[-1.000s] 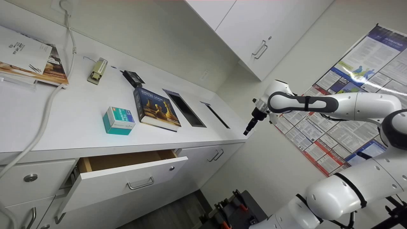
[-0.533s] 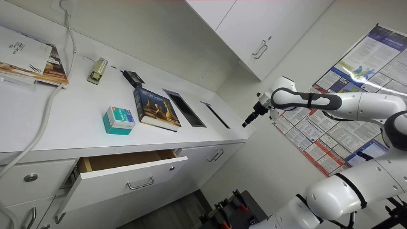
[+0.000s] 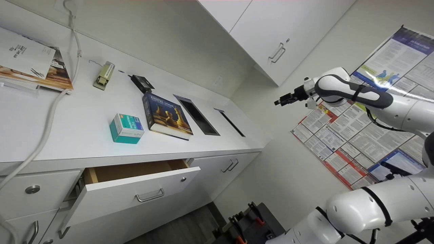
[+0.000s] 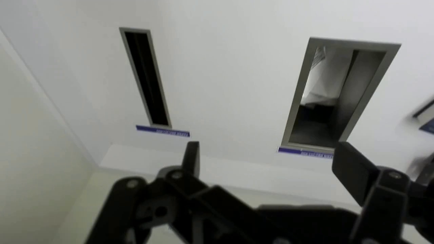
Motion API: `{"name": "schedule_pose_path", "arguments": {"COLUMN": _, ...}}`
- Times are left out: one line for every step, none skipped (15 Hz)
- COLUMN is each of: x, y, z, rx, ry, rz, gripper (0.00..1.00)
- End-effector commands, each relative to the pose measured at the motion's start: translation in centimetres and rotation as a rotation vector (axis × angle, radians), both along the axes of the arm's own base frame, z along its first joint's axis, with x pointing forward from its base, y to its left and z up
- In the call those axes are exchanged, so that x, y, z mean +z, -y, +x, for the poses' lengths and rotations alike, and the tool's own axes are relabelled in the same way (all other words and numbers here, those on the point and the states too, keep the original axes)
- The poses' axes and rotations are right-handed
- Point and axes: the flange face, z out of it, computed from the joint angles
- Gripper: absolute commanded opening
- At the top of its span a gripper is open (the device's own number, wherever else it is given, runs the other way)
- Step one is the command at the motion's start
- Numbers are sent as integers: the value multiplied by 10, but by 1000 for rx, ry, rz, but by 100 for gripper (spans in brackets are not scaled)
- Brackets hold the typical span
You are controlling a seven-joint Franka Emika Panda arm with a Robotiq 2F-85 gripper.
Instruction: Open the top right cabinet
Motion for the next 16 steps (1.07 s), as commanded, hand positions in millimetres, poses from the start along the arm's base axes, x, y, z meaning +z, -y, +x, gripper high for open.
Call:
{"name": "schedule_pose_path", "arguments": {"x": 53, "y": 14, "z": -15, "rx": -21, "ry": 205, "rz": -11, "gripper": 100}}
{"name": "schedule_pose_path", "arguments": {"x": 36, "y": 9, "z": -9, "rx": -21, "ry": 119, "rz": -9, "gripper": 100}}
{"name": "schedule_pose_path", "arguments": {"x": 43, "y": 11, "z": -13, "rx": -26, "ry": 141, "rz": -12, "gripper": 100}}
{"name": "schedule_pose_path", "arguments": {"x": 43, "y": 11, "z": -14, "rx": -26, "ry": 139, "rz": -10, "gripper": 100}}
{"name": "schedule_pose_path", "arguments": {"x": 40, "y": 10, "z": -13, "rx": -25, "ry": 134, "rz": -9, "gripper": 100}}
{"name": "schedule_pose_path", "arguments": {"x": 37, "y": 10, "z": -11, "rx": -24, "ry": 127, "rz": -8, "gripper": 100}}
{"name": "schedule_pose_path", "arguments": {"x": 35, "y": 10, "z": -9, "rx": -23, "ry": 123, "rz": -7, "gripper": 100}}
{"name": "schedule_pose_path", "arguments": {"x": 35, "y": 10, "z": -9, "rx": -23, "ry": 122, "rz": -7, "gripper": 100}}
{"name": "schedule_pose_path", "arguments": {"x": 38, "y": 8, "z": -3, "rx": -36, "ry": 180, "rz": 13, "gripper": 100}}
{"name": "schedule_pose_path", "arguments": {"x": 47, "y": 12, "z": 4, "rx": -58, "ry": 221, "rz": 26, "gripper": 100}}
{"name": "schedule_pose_path", "arguments": {"x": 59, "y": 19, "z": 11, "rx": -80, "ry": 273, "rz": 49, "gripper": 100}}
{"name": "schedule_pose_path", "arguments": {"x": 69, "y": 24, "z": 16, "rx": -87, "ry": 316, "rz": 66, "gripper": 100}}
{"name": "schedule_pose_path", "arguments": {"x": 84, "y": 31, "z": 22, "rx": -84, "ry": 359, "rz": 78, "gripper": 100}}
{"name": "schedule_pose_path", "arguments": {"x": 96, "y": 37, "z": 28, "rx": -97, "ry": 394, "rz": 95, "gripper": 100}}
{"name": "schedule_pose_path", "arguments": {"x": 112, "y": 44, "z": 34, "rx": -98, "ry": 419, "rz": 105, "gripper": 100}}
{"name": "schedule_pose_path", "arguments": {"x": 126, "y": 50, "z": 40, "rx": -88, "ry": 436, "rz": 111, "gripper": 100}}
